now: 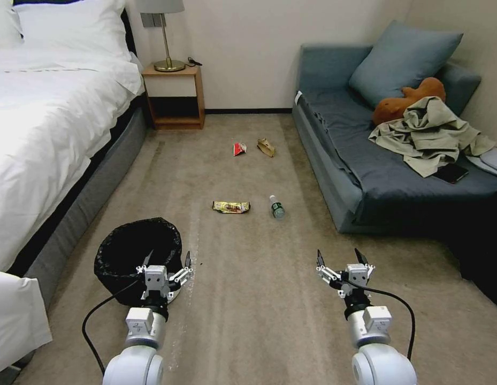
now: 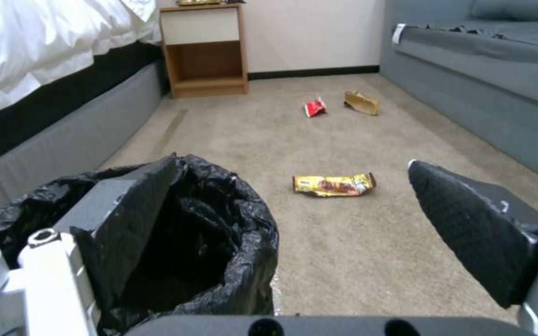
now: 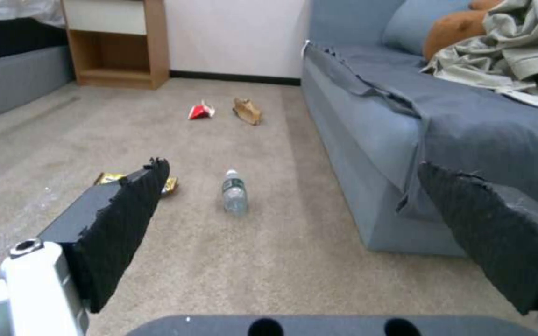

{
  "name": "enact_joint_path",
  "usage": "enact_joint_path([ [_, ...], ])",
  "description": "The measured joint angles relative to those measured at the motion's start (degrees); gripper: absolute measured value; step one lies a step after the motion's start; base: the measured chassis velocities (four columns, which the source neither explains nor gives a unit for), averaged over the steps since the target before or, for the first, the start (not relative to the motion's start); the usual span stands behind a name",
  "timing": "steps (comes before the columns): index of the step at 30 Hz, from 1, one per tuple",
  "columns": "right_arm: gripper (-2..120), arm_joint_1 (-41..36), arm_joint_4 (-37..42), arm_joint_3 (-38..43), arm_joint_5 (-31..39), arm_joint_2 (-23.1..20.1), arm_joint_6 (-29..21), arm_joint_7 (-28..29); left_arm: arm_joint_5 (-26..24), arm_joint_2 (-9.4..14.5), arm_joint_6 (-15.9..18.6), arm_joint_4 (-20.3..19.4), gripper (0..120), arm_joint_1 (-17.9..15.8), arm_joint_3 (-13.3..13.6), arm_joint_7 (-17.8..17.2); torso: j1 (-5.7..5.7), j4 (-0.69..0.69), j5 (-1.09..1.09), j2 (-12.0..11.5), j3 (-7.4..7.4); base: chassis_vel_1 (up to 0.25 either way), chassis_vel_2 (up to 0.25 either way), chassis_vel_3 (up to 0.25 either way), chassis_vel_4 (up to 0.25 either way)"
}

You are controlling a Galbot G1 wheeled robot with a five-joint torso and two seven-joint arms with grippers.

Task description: Pick up the trash bin, then pick up the garbage on the floor and place it into the trash bin.

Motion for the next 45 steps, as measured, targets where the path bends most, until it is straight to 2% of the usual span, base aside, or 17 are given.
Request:
enact_joint_path([
  [33,100,-0.2,0.1,0.3,0.2,0.0,0.1,-0.1,-0.2,0.0,-0.1,0.0,100,0.0,0.0,0.0,0.00,0.01,0.00,0.0,0.00,0.000,0.000,0.000,0.000],
  [35,100,-3.4,2.9,4.8,3.5,0.0,3.3,-2.7,-3.5,1.1,-1.6,-1.8,100,0.7,-0.6,-1.4,0.00,0.00,-0.03,0.0,0.00,0.000,0.000,0.000,0.000],
  [36,100,-3.4,2.9,4.8,3.5,0.0,3.3,-2.7,-3.5,1.1,-1.6,-1.8,100,0.7,-0.6,-1.4,0.00,0.00,-0.03,0.0,0.00,0.000,0.000,0.000,0.000],
  [38,100,-7.2,6.1,10.0,7.3,0.0,7.2,-5.8,-9.4,3.1,-4.8,-5.2,100,2.0,-1.7,-3.9,0.00,-0.01,0.01,0.0,0.00,0.000,0.000,0.000,0.000],
  [41,100,-8.9,7.5,12.3,8.9,0.1,8.8,-7.1,-11.6,3.8,-5.9,-6.4,100,2.4,-2.1,-4.8,0.00,0.00,0.00,0.0,0.00,0.000,0.000,0.000,0.000],
  [42,100,-10.5,8.9,14.6,10.6,0.1,10.5,-8.4,-13.2,4.2,-6.9,-7.2,100,2.6,-2.4,-5.4,0.00,0.01,0.04,0.0,0.00,0.000,0.000,0.000,0.000],
  [43,100,-13.1,11.1,18.1,13.1,0.1,13.0,-10.5,-14.8,4.3,-8.1,-7.2,100,2.5,-2.2,-5.4,0.00,0.00,-0.02,0.0,0.00,0.000,0.000,0.000,0.000],
  [45,100,-14.7,12.4,20.4,15.3,0.1,15.0,-12.2,-15.3,4.3,-8.5,-7.2,100,2.3,-2.3,-5.4,0.00,-0.03,-0.04,0.0,0.00,0.000,0.000,0.000,0.000],
])
